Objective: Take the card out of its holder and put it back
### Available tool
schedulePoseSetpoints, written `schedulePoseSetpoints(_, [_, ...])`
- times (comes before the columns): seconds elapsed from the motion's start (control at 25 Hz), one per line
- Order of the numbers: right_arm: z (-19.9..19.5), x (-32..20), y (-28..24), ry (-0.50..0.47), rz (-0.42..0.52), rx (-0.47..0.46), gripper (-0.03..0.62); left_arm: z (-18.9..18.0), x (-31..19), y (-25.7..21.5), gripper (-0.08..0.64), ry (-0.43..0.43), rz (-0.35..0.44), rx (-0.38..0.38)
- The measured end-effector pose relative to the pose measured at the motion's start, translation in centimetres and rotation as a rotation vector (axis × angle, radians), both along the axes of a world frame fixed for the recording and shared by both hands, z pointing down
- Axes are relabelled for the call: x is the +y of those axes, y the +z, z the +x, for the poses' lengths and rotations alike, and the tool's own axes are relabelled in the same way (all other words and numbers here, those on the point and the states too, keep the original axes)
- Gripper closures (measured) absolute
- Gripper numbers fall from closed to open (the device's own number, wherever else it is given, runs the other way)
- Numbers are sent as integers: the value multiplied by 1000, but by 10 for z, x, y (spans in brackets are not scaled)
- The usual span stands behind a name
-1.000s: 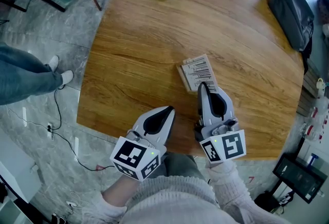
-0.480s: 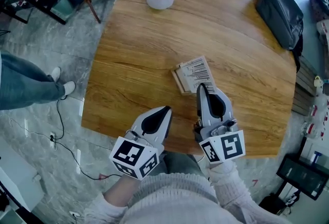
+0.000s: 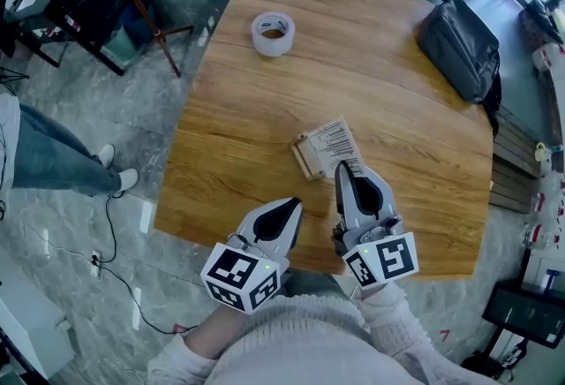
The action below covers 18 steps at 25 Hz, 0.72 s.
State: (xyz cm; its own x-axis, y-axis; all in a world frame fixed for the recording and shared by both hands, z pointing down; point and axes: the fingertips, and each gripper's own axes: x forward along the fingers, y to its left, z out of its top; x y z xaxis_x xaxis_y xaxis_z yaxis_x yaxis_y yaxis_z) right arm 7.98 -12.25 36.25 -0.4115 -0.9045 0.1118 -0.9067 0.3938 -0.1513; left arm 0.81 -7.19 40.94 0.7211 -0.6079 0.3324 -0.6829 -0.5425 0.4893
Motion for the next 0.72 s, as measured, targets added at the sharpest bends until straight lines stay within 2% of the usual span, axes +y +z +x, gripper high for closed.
schedulePoseSetpoints(0.4, [7,29,-29,-10,19,6,586,-12,9,-28,552,-27,45,5])
schedulePoseSetpoints(0.72, [2,45,-48,-64,38,13,586,-7,11,-48,552,-18,89,20])
